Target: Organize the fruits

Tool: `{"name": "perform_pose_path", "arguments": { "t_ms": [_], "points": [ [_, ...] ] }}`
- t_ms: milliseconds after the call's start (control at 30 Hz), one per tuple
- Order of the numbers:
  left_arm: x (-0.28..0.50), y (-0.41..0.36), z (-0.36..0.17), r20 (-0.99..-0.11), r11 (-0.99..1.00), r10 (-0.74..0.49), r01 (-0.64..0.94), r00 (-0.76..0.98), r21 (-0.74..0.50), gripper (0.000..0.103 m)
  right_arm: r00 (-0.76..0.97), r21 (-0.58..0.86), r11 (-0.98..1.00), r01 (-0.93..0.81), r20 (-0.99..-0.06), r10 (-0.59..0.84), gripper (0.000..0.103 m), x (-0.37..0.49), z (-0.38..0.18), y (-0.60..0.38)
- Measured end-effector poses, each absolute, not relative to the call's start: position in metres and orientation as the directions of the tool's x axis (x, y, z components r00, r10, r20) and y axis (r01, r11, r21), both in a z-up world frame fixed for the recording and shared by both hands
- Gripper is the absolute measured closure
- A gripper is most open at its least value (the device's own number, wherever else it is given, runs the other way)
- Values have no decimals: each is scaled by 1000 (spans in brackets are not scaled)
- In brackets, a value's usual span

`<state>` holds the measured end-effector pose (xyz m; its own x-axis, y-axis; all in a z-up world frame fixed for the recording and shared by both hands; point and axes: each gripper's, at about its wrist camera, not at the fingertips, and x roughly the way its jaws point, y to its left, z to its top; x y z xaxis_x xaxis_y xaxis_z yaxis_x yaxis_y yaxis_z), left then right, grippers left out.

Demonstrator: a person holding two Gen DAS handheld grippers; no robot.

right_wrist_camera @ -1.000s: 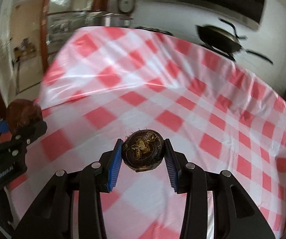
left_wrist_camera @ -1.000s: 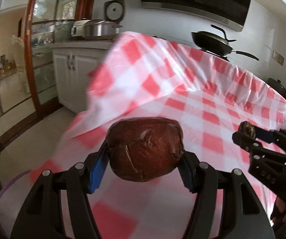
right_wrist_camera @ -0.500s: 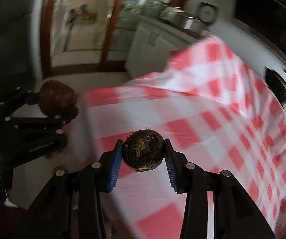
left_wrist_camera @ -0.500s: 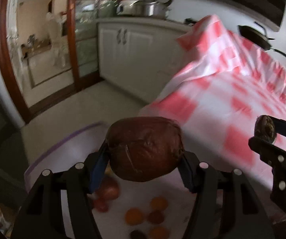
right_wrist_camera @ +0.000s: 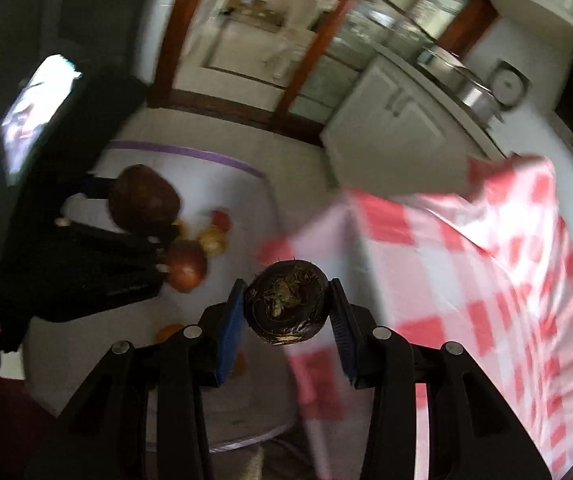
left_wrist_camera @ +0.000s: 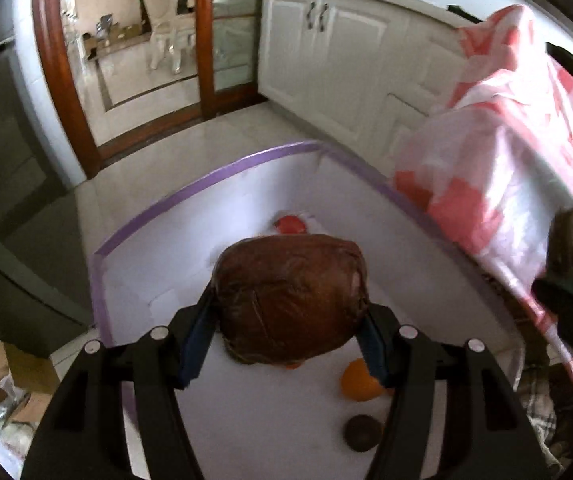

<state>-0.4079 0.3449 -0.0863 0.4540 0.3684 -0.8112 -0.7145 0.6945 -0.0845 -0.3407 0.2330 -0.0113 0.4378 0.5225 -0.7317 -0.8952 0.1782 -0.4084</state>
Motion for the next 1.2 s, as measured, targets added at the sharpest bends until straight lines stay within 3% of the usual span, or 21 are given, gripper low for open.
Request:
{"name": "perform_pose_path", "arguments": {
  "t_ms": [367, 633, 1000, 1067, 1200],
  "points": [
    [-417, 365, -136, -924, 611, 284, -791, 256, -32, 40, 361, -374, 38, -927, -860, 361, 63, -350, -98, 269],
    [-407, 367, -144, -945, 622, 287, -780, 154, 61, 40, 319, -319, 47, -946, -902, 290, 63, -341, -135, 279],
    [-406, 367, -145, -944, 601, 295, -797, 150, 61, 40, 291, -283, 68, -957, -914, 282, 61, -335, -141, 277],
    [-408, 367, -143, -943, 599, 295, -799, 156, 55, 39, 293, -286, 67, -956, -912, 288, 55, -334, -140, 278],
    [-409, 371, -139, -936, 591, 313, -805, 164, 57, 38, 302, -296, 66, -953, -904, 304, 53, -334, -131, 275]
  ]
}}
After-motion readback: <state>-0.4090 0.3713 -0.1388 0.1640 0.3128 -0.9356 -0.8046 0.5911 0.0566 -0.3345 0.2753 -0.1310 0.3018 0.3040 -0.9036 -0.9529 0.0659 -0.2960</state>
